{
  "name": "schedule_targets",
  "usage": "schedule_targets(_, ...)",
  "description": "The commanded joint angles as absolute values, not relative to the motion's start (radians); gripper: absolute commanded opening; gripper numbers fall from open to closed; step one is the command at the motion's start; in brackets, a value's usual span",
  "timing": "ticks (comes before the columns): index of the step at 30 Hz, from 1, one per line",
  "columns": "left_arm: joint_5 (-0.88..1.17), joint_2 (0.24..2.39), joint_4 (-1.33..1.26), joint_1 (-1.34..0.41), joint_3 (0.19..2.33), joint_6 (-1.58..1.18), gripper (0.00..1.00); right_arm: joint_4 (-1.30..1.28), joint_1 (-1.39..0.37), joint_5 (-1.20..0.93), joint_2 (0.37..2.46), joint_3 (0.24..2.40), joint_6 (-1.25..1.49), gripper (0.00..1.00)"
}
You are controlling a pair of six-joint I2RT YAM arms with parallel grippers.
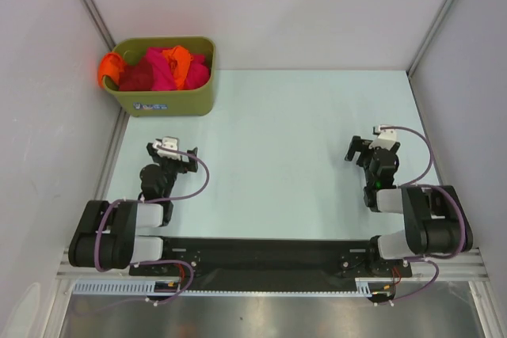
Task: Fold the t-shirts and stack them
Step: Grab the tshirt from the pile
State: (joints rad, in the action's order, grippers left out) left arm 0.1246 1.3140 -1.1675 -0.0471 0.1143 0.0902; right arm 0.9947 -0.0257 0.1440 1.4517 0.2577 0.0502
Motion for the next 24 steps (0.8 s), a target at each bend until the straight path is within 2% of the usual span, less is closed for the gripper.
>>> schedule_targets(1,0.109,1.296,-1.186,-0.055,0.140,0.110,1.00,0.846,-0.026,0.164,1.326,0.336,0.043,1.00)
schedule_targets(5,0.092,1.301,-1.170,-0.061,0.147,0.112,1.00,0.622,-0.023,0.245,1.094,0.428,0.191,1.00)
schedule_targets(6,0.089,1.295,-1.230,-0.058,0.137,0.098,1.00,0.564,-0.021,0.227,1.015,0.451,0.230,1.00)
schedule_targets(7,0.098,1.210,-1.179,-0.055,0.146,0.098,1.00,0.554,-0.021,0.148,0.993,0.497,0.233,1.00)
schedule_targets(8,0.127,1.142,-1.072,-0.055,0.185,0.101,1.00,0.549,-0.020,0.108,0.971,0.520,0.236,1.00)
schedule_targets(9,0.162,1.081,-0.709,-0.055,0.254,0.123,1.00,0.546,-0.018,0.066,0.960,0.543,0.238,1.00)
schedule_targets(10,0.198,1.027,-0.537,-0.057,0.423,0.190,1.00,0.542,-0.020,0.010,0.963,0.608,0.238,1.00)
schedule_targets(11,0.213,1.020,-0.229,-0.058,0.514,0.213,1.00,0.526,-0.018,-0.029,0.974,0.645,0.242,1.00)
schedule_targets(12,0.189,1.020,-0.103,-0.063,0.672,0.221,1.00,0.478,-0.020,-0.056,1.003,0.693,0.262,1.00)
schedule_targets(14,0.158,1.005,0.170,-0.064,0.796,0.210,1.00,0.404,-0.023,-0.153,1.041,0.823,0.267,0.98)
schedule_targets(18,0.143,0.982,0.267,-0.066,1.016,0.215,1.00,0.304,-0.083,-0.203,1.127,0.986,0.215,0.94)
schedule_targets(20,0.127,1.067,0.261,-0.066,1.096,0.209,1.00,0.258,-0.173,-0.158,1.167,1.044,0.155,0.95)
schedule_targets(24,0.052,1.395,0.337,-0.064,1.427,0.239,0.98,0.219,-0.271,-0.063,1.226,1.100,0.075,0.95)
